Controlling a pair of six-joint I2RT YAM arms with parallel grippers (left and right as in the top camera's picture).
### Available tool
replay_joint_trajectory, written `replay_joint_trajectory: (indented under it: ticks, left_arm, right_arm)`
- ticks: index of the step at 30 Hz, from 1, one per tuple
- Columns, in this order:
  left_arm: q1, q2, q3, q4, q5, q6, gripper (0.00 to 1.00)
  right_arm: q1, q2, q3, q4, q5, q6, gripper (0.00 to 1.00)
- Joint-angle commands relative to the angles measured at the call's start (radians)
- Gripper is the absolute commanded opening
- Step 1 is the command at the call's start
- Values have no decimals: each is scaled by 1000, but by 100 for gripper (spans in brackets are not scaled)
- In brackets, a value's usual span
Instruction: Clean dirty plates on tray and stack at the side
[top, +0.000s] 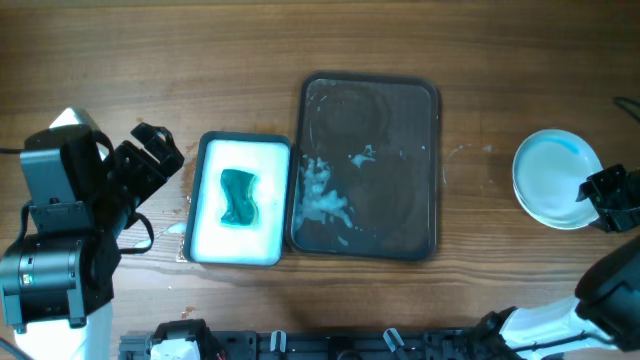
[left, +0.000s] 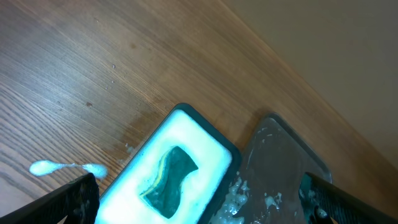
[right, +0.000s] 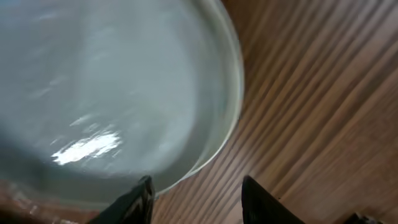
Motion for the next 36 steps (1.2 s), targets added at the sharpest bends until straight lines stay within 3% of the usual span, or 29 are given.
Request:
replay_joint_trajectory:
  ticks: [1,4,7,9,11,12,16,17,20,23,26,28,31,36]
  left_arm:
    - [7,0,14,2,-17,-14,100]
    - [7,0,14,3,-17,-14,100]
    - [7,0,14,2,-17,-14,100]
    - [7,0,14,3,-17,-14,100]
    - [7,0,14,2,-17,-14,100]
    - [7,0,14,2,-17,-14,100]
    - [7,0,14,2,-17,-14,100]
    - [7,0,14,2,-17,-14,100]
    - [7,0,14,2,-17,-14,100]
    - [7,0,14,2,-17,-13,100]
    - [7,0,14,3,-17,-14,100]
    - [7,0,14,2,-17,-14,100]
    - [7,0,14,2,-17,-14,100]
    - [7,0,14,2,-17,-14,100]
  right_arm:
    - [57,-233,7,-10,-283,-87,50]
    - [200,-468,7,-5,-501,-204,52]
    - [427,-679,7,-5,-571,-339,51]
    - [594,-790,7,-4,-576,-352,55]
    - [726,-870,7,-5,-576,-332,100]
    - [765,-894,7,-5,-576,-301,100]
    - [843,-954,7,-6,-564,142,100]
    - [843,-951,7,-32,-554,153,100]
    - [843,-951,7,-33,-489,-27,100]
    - [860,-1015,-42,138,-473,-315,100]
    - [861,-1180,-243,334,-403,-556,100]
    - [858,-1316,-431,394,-302,-553,100]
    - [858,-1497,-669,423,-293,-553,100]
    - [858,-1733,-1005,620,-293,-487,100]
